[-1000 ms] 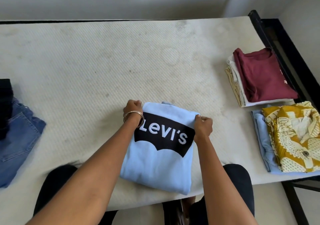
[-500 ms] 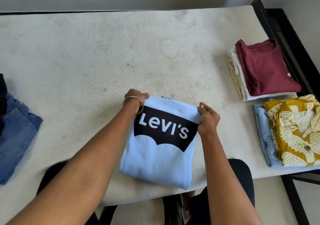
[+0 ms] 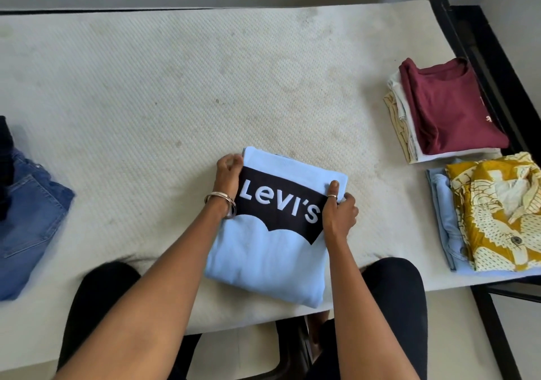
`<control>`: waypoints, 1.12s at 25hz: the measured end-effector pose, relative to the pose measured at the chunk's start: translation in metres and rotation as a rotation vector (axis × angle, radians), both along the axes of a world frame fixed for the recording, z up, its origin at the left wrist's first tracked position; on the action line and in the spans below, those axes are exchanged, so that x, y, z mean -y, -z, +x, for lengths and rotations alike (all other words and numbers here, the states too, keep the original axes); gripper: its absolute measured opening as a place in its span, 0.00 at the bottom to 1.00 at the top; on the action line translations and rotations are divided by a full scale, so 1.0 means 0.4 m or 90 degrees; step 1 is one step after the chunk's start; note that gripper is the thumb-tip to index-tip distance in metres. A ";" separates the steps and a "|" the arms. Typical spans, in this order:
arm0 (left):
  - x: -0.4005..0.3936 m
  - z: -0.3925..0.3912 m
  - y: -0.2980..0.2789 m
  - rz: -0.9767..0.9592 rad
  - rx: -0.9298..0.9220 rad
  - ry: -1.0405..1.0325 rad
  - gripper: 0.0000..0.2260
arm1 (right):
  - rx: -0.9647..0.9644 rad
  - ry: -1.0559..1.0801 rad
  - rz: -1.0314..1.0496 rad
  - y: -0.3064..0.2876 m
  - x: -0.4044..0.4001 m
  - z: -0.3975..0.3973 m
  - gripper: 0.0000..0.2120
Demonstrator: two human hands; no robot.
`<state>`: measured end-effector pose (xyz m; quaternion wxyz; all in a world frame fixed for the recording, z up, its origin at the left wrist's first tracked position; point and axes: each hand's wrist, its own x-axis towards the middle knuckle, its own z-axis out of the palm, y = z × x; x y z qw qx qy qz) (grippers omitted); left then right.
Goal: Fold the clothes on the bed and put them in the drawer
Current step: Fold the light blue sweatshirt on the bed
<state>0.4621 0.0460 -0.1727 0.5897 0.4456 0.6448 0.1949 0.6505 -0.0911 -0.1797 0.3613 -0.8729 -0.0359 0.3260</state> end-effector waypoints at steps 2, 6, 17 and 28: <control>0.052 -0.022 -0.018 -0.021 -0.048 0.064 0.31 | -0.046 -0.001 -0.032 -0.002 0.027 -0.040 0.41; 0.127 -0.067 -0.010 -0.080 -0.139 0.194 0.31 | -0.111 -0.061 -0.019 -0.032 0.089 -0.092 0.44; 0.255 -0.040 -0.099 -0.195 0.126 -0.036 0.21 | -0.141 -0.167 0.098 -0.126 0.121 -0.023 0.18; -0.073 0.441 -0.217 -0.040 0.380 0.018 0.22 | 0.065 -0.267 0.229 -0.319 -0.254 0.510 0.19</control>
